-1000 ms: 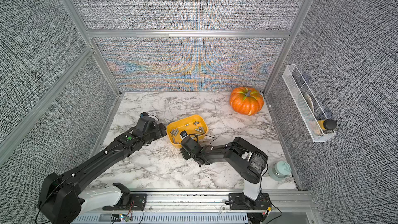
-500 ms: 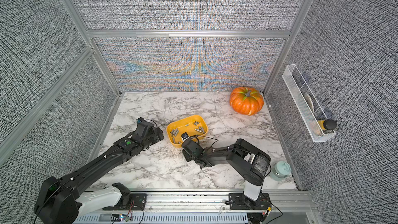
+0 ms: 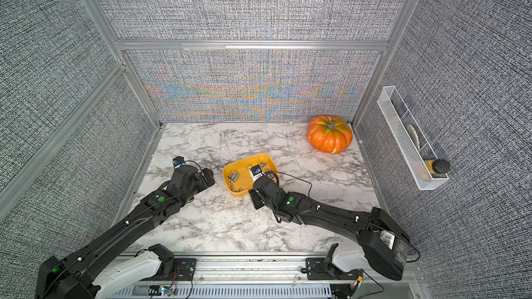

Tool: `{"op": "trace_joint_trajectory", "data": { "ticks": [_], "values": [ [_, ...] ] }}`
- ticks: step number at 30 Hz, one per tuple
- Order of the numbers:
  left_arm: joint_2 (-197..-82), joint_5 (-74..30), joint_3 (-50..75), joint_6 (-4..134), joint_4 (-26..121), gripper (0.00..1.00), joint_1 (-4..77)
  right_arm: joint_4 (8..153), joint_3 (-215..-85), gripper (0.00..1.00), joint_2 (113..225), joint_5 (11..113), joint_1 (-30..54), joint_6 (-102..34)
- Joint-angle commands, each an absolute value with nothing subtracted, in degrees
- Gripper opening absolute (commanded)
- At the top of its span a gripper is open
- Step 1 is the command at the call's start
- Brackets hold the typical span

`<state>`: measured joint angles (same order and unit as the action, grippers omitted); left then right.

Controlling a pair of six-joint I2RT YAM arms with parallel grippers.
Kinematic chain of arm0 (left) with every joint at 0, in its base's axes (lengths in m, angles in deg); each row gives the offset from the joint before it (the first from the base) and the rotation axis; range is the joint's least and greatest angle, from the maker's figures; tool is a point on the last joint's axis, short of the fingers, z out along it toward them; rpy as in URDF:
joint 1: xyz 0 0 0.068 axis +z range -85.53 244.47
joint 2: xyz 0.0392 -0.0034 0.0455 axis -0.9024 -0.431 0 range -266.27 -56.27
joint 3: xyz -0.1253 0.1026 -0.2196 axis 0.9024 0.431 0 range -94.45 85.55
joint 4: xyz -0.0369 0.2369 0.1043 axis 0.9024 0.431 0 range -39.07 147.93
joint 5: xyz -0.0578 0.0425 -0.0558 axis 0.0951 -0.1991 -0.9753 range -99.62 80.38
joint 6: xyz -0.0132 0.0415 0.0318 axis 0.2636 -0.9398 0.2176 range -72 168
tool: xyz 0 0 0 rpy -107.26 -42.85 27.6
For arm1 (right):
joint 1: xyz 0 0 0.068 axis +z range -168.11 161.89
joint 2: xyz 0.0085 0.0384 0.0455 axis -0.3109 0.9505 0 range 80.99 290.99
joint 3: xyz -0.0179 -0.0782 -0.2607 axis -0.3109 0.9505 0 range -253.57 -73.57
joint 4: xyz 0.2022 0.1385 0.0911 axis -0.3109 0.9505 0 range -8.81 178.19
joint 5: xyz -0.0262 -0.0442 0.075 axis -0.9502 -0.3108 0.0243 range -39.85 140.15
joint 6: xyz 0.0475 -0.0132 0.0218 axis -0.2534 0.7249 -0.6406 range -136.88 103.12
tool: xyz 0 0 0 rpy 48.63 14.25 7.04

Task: Put the socket on the desktop into the storage box
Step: Place the socket head in the storage box.

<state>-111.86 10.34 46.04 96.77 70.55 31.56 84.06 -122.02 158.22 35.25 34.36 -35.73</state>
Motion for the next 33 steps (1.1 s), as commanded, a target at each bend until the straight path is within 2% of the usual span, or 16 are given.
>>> {"op": "trace_joint_trajectory", "data": {
  "ticks": [1,6,11,17,22,28,33],
  "values": [
    [-109.7,16.3,47.8,93.5,66.3,1.0,31.6,83.6,-124.7,0.42,161.3,37.2,30.6,-37.0],
    [-106.5,26.0,52.2,94.4,63.0,1.0,31.6,83.3,-132.9,0.42,173.1,42.1,24.8,-37.9],
    [-103.5,31.1,57.4,91.7,56.5,1.0,31.6,83.0,-139.2,0.45,182.5,44.7,23.2,-37.6],
    [-100.5,34.5,62.0,88.5,53.0,1.0,31.7,83.2,-142.4,0.62,187.2,46.4,23.1,-38.9],
    [-101.3,36.4,63.1,83.5,51.2,1.0,31.9,81.9,-140.6,0.78,184.3,45.7,23.1,-40.1],
    [-105.1,36.1,63.7,72.7,43.1,1.0,34.5,79.9,-133.9,0.81,172.1,41.0,22.8,-41.0],
    [-110.2,30.8,63.5,65.8,35.7,1.0,42.1,75.8,-125.2,0.82,157.3,33.0,22.5,-38.7]
  ]
}}
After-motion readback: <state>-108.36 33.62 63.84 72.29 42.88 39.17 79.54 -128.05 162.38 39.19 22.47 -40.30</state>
